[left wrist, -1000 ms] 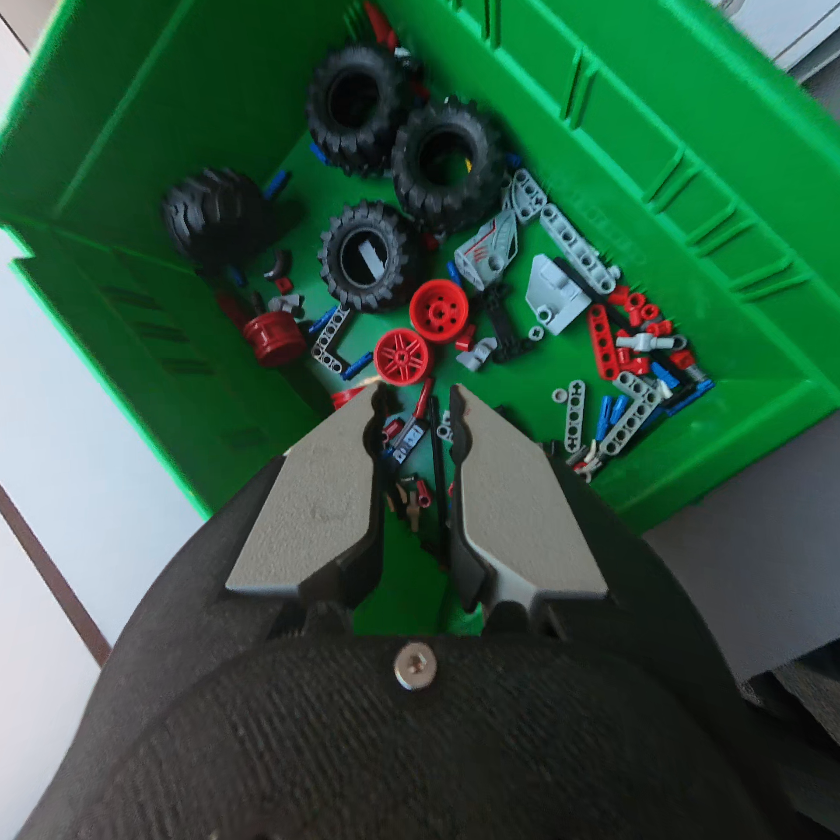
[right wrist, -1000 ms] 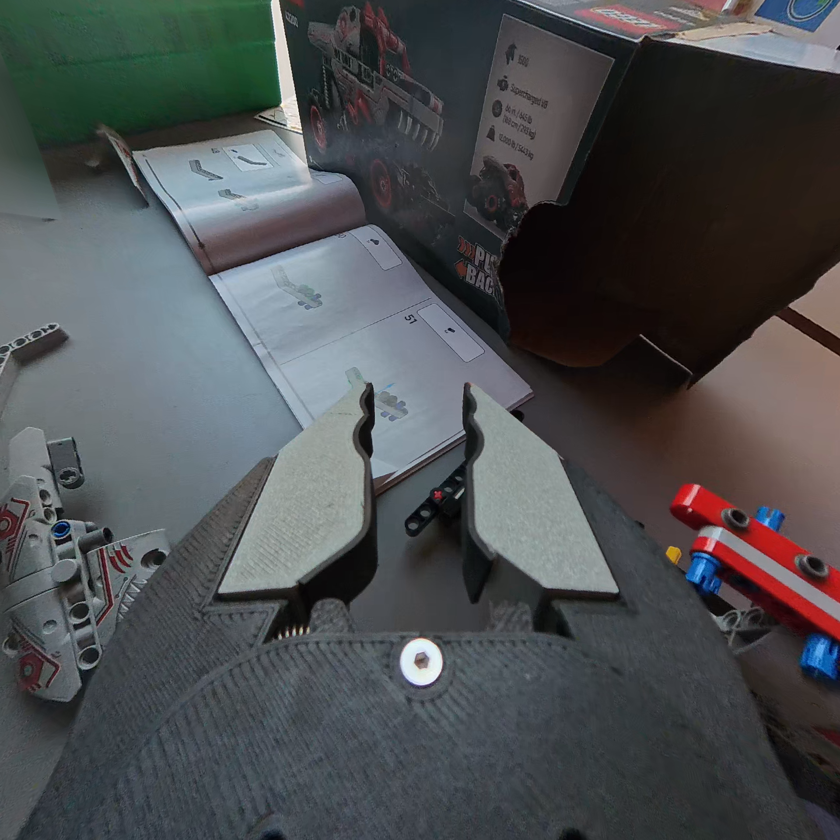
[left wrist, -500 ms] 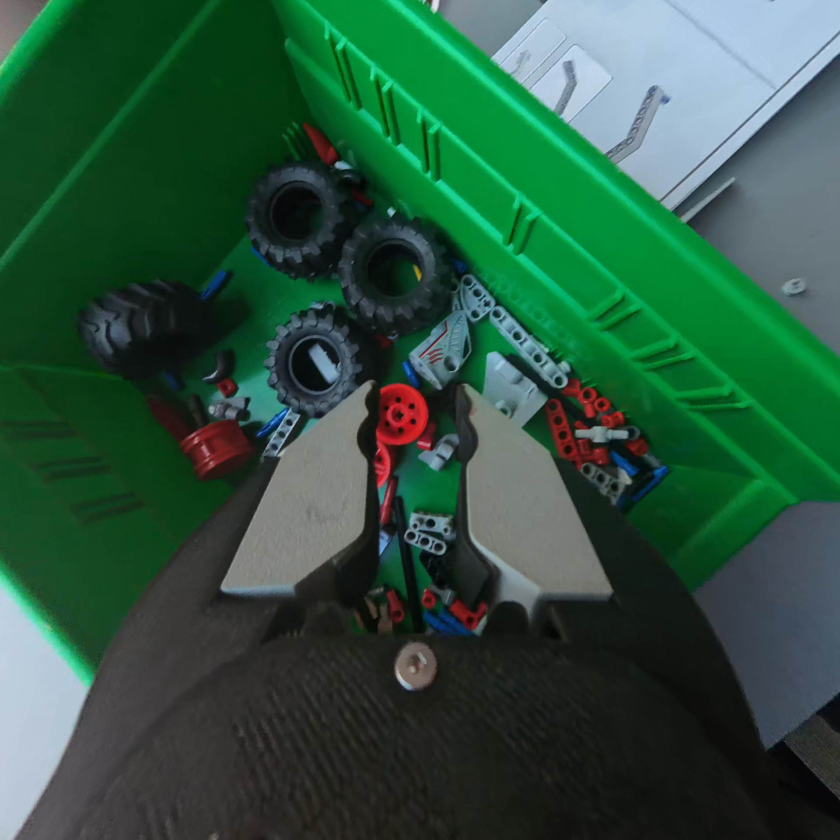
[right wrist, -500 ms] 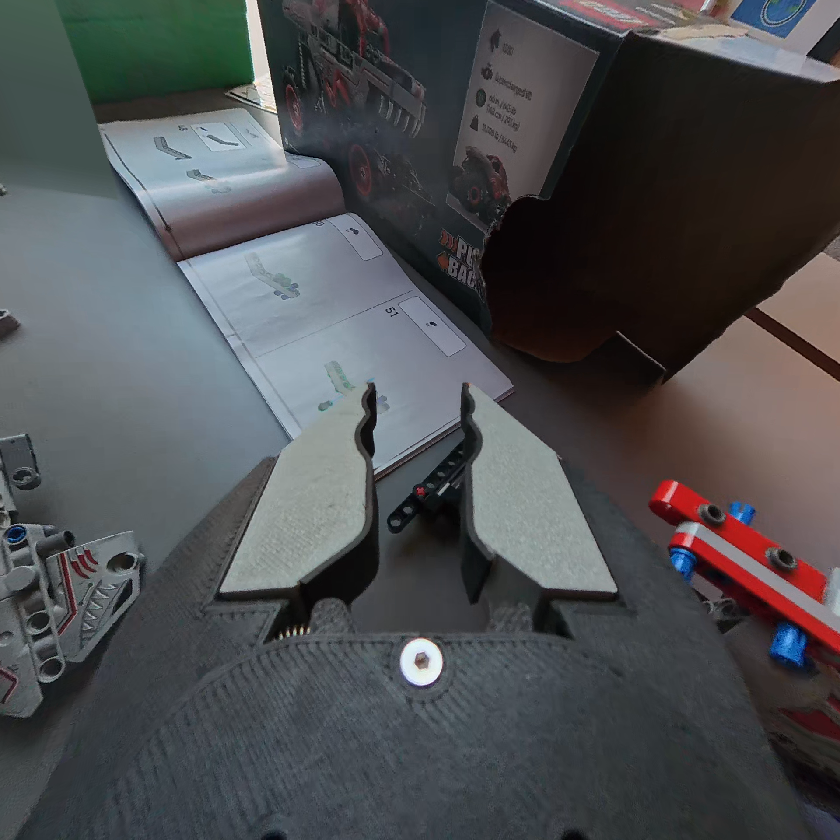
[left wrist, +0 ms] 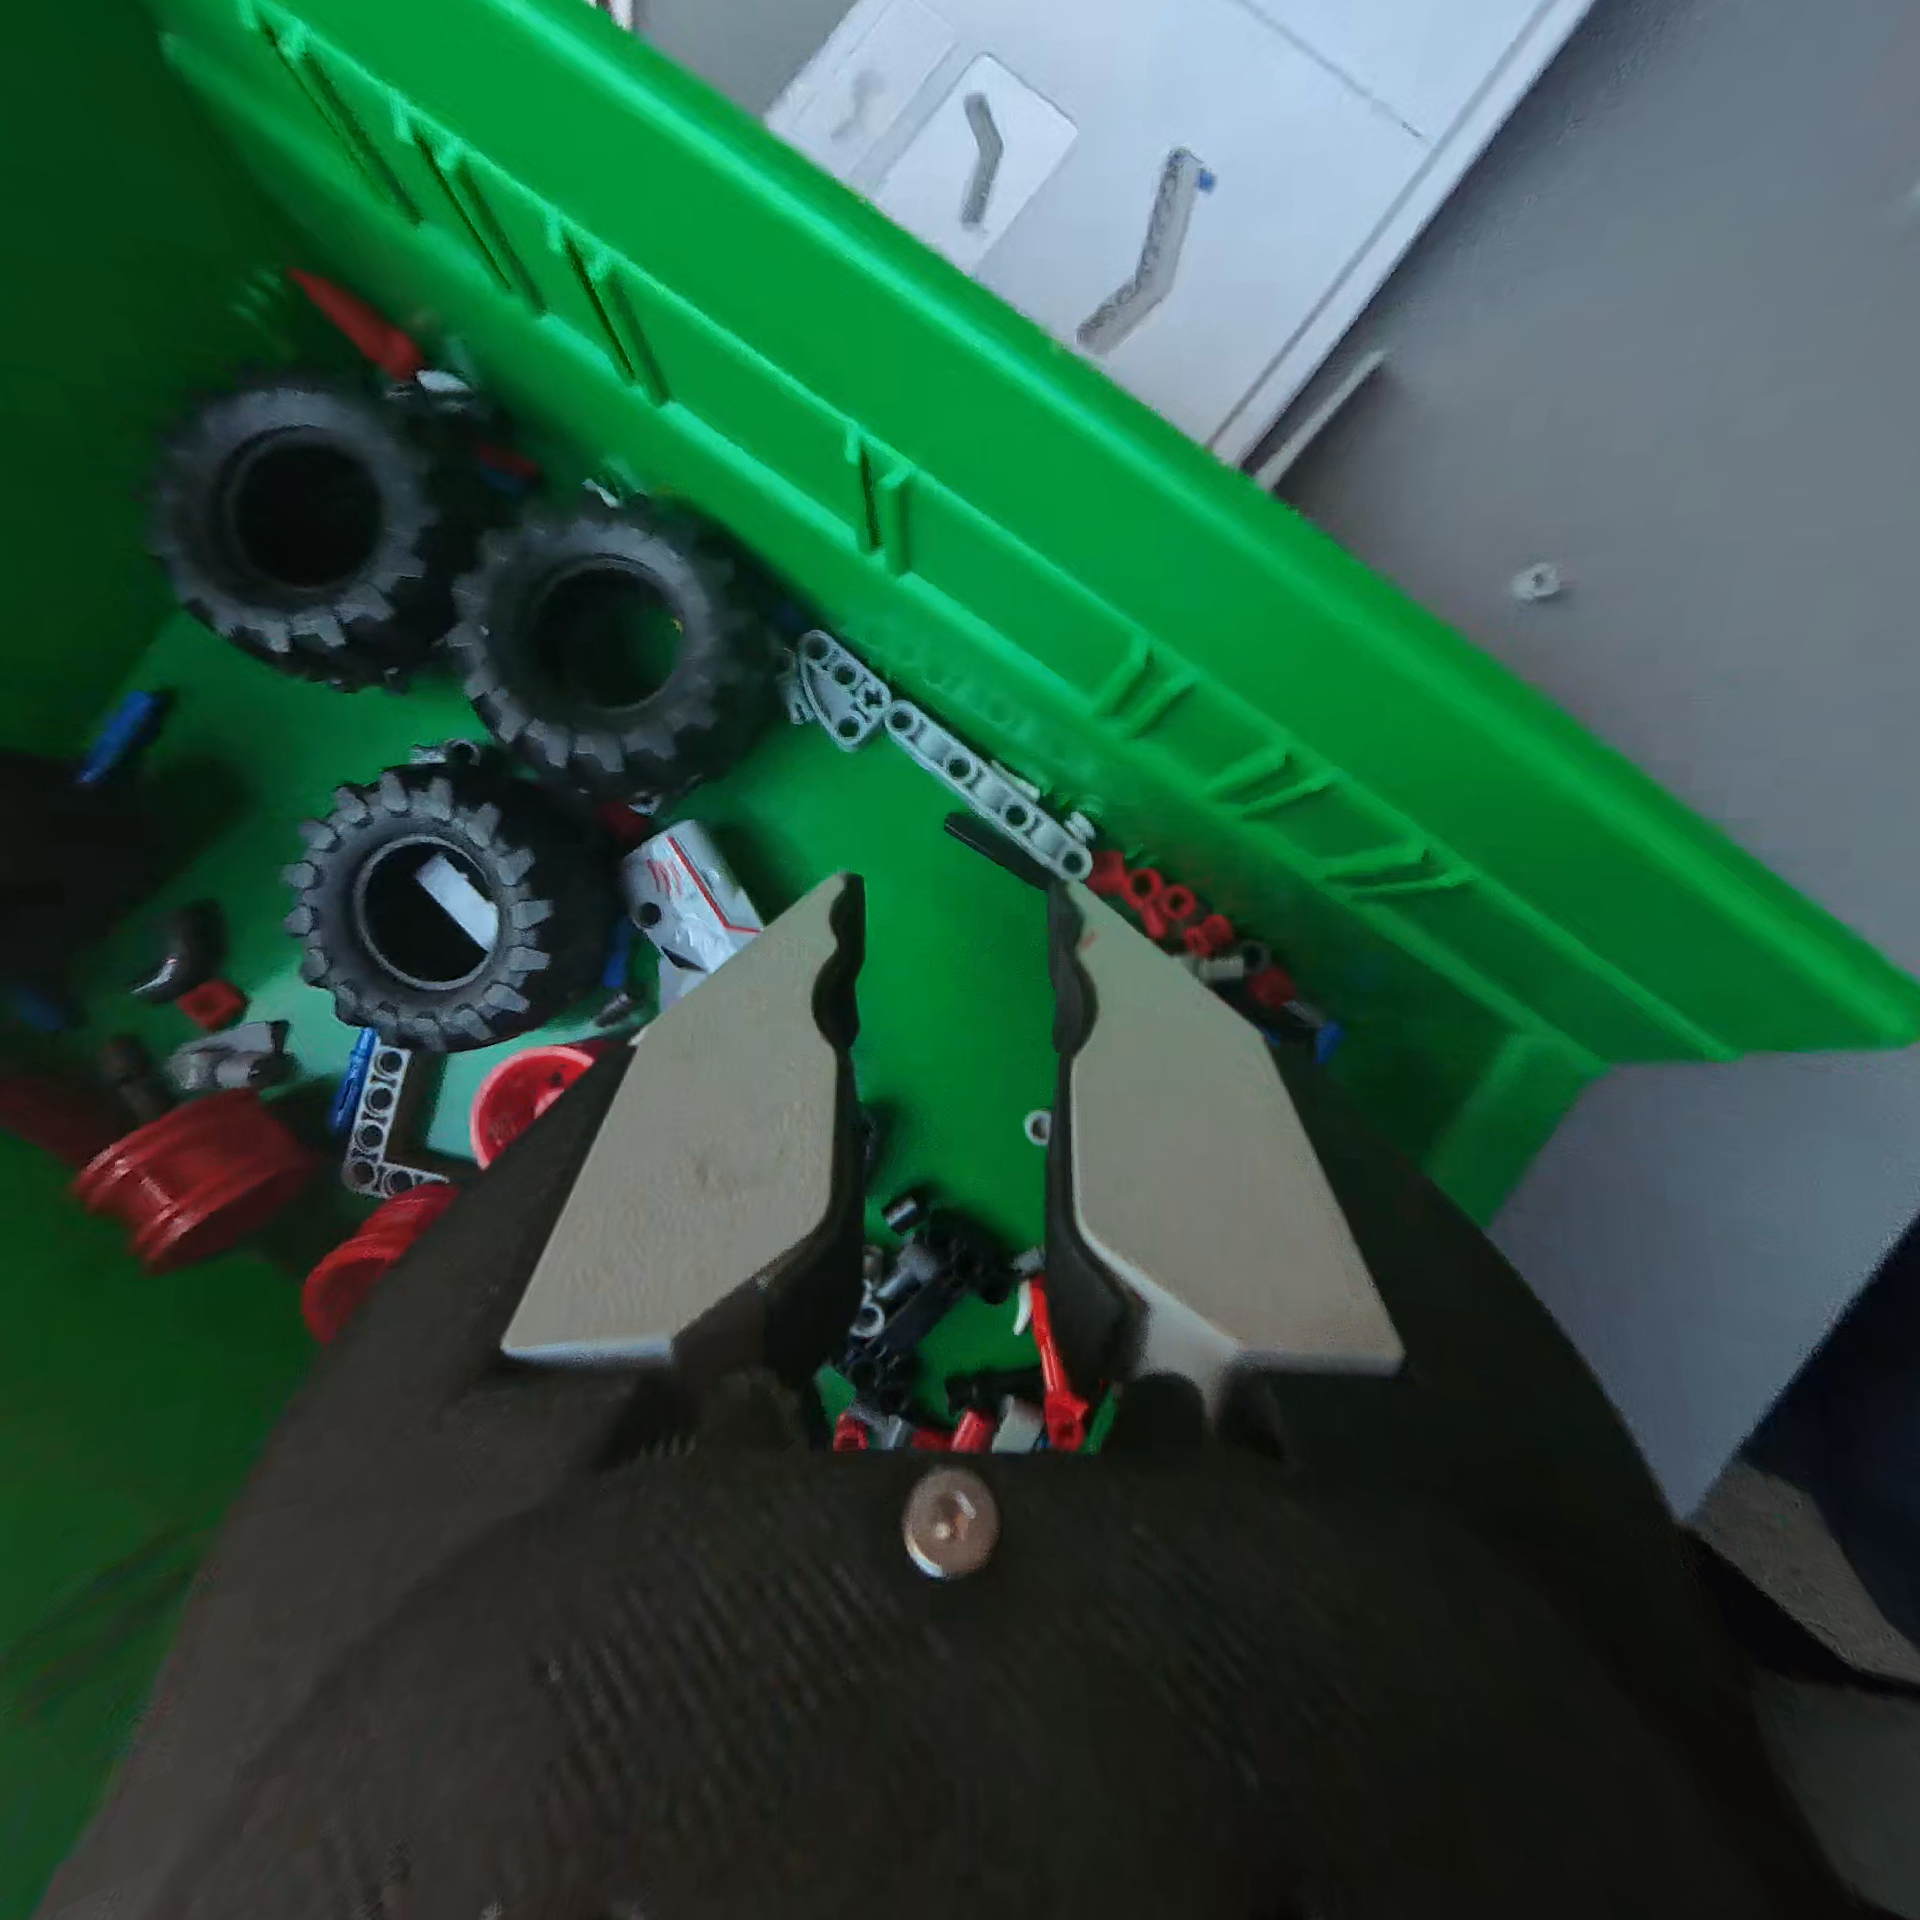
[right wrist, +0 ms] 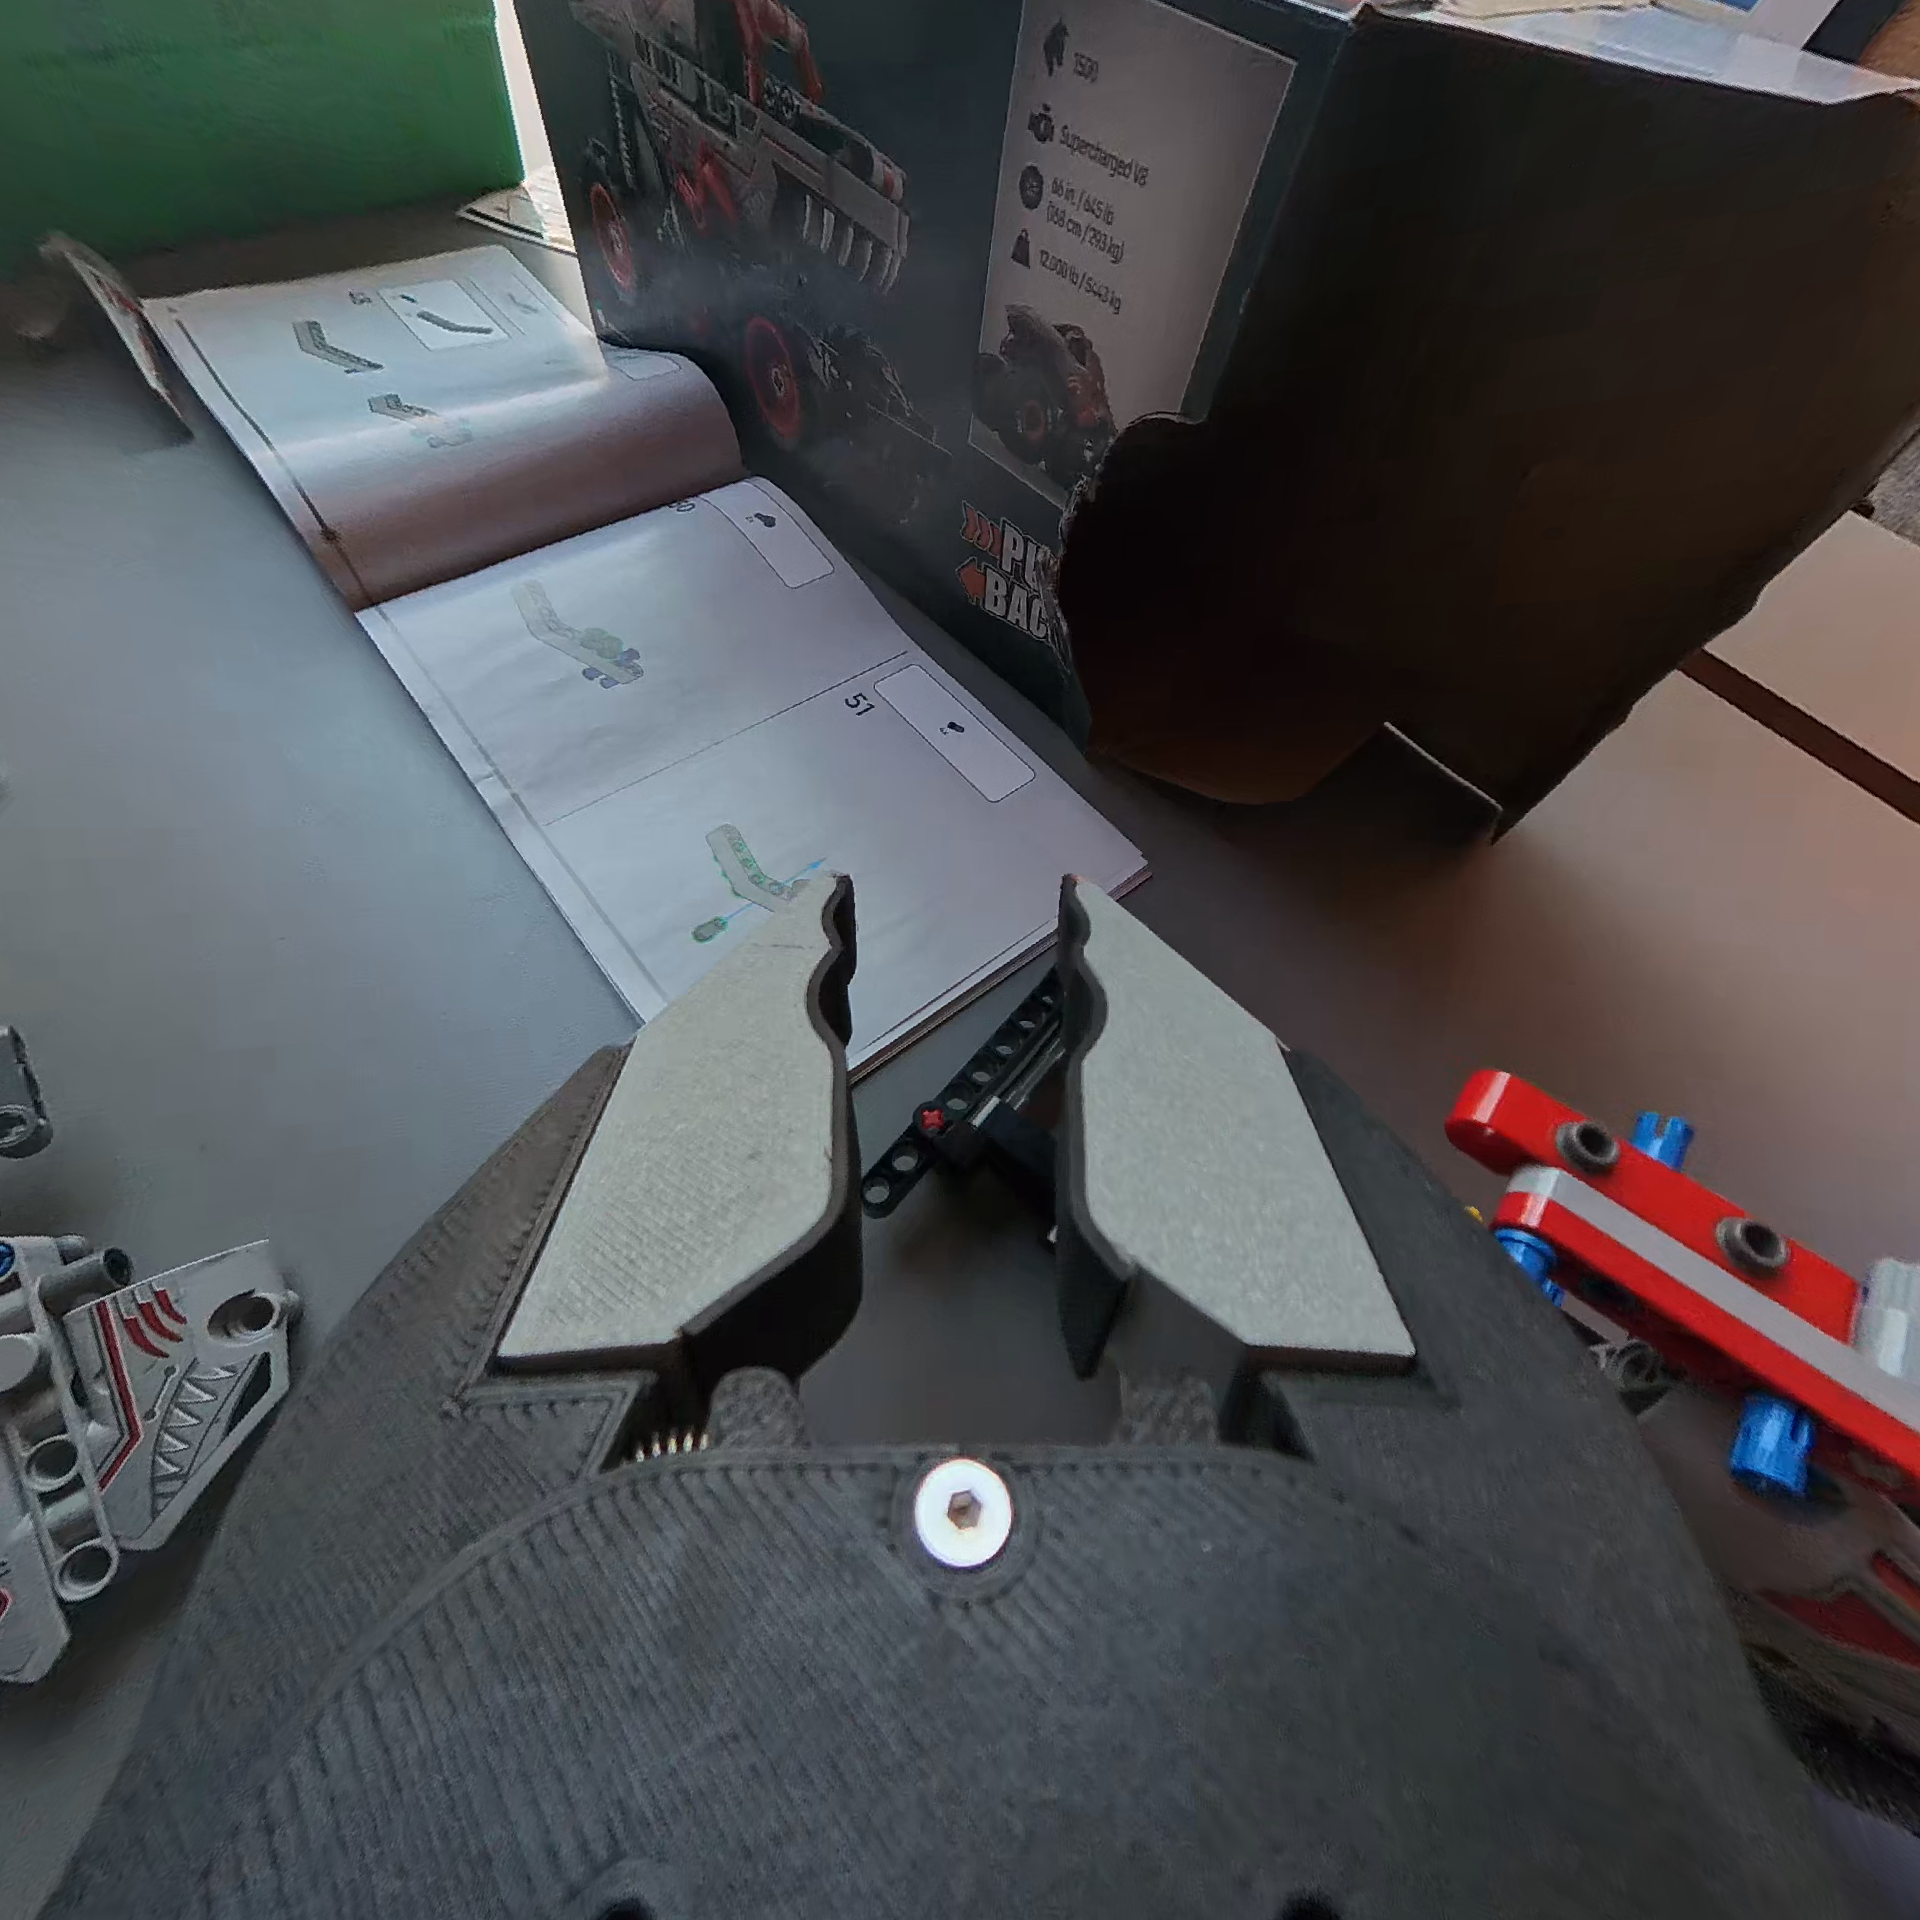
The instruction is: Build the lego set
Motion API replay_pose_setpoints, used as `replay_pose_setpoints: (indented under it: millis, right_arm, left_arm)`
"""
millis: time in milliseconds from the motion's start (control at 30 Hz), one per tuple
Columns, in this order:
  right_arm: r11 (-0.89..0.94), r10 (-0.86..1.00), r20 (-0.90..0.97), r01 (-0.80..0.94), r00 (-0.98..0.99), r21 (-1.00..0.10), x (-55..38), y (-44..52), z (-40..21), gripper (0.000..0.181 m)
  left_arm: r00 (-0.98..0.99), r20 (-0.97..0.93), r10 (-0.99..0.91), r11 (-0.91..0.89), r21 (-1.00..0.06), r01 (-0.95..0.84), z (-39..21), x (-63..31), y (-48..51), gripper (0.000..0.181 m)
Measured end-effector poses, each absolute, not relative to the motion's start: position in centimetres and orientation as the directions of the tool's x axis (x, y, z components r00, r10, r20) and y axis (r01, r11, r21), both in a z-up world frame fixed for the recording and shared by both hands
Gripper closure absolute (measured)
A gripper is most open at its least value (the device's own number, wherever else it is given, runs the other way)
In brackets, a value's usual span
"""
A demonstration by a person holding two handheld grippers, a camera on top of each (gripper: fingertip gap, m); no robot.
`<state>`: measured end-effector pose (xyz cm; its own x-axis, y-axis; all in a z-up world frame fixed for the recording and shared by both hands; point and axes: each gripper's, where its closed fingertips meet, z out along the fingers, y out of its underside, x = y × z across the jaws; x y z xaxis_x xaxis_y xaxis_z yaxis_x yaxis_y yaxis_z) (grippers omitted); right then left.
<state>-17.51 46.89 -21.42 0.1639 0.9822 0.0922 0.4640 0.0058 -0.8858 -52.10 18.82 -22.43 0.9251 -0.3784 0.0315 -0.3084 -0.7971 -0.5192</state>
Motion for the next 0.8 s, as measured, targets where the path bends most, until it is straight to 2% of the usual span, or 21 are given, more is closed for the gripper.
replay_pose_setpoints:
  millis: [67, 100, 267, 367, 433, 467, 567, 700, 800]
  right_arm:
    - [0.001, 0.982, 0.09, 0.467, 0.168, -0.884, -17.5, 47.0, -21.5, 0.145]
    - [0.0, 0.981, 0.09, 0.467, 0.17, -0.884, -17.5, 47.0, -21.5, 0.146]
    - [-0.003, 0.981, 0.09, 0.473, 0.174, -0.881, -17.6, 47.1, -21.6, 0.146]
    - [-0.005, 0.981, 0.088, 0.473, 0.175, -0.881, -17.6, 47.2, -21.6, 0.146]
    - [-0.008, 0.981, 0.085, 0.472, 0.174, -0.881, -17.6, 47.2, -21.6, 0.146]
    - [-0.008, 0.981, 0.084, 0.472, 0.174, -0.882, -17.6, 47.2, -21.6, 0.146]
    - [-0.008, 0.981, 0.083, 0.47, 0.173, -0.883, -17.6, 47.2, -21.6, 0.147]
    - [-0.015, 0.981, 0.076, 0.465, 0.177, -0.885, -17.6, 47.2, -21.5, 0.147]
    - [-0.018, 0.981, 0.073, 0.461, 0.178, -0.887, -17.5, 47.3, -21.5, 0.147]
  left_arm:
    - [0.901, 0.115, -0.418, -0.846, -0.41, -0.34, -24.5, -51.7, 16.6, 0.149]
    - [0.882, 0.181, -0.435, -0.847, -0.414, -0.333, -24.5, -50.9, 16.1, 0.148]
    - [0.85, 0.255, -0.461, -0.804, -0.524, -0.279, -22.0, -49.9, 16.6, 0.15]
    - [0.767, 0.312, -0.561, -0.78, -0.51, -0.363, -22.1, -47.8, 14.9, 0.165]
    - [0.713, 0.364, -0.6, -0.782, -0.456, -0.425, -22.9, -46.4, 13.5, 0.161]
    - [0.704, 0.394, -0.591, -0.792, -0.45, -0.414, -22.9, -46.0, 13.4, 0.165]
    - [0.757, 0.371, -0.538, -0.829, -0.397, -0.394, -23.6, -47.0, 14.0, 0.142]
    - [0.794, 0.167, -0.585, -0.782, -0.377, -0.497, -23.8, -49.1, 14.5, 0.15]
    - [0.75, 0.257, -0.61, -0.779, -0.367, -0.508, -23.4, -47.5, 13.9, 0.154]
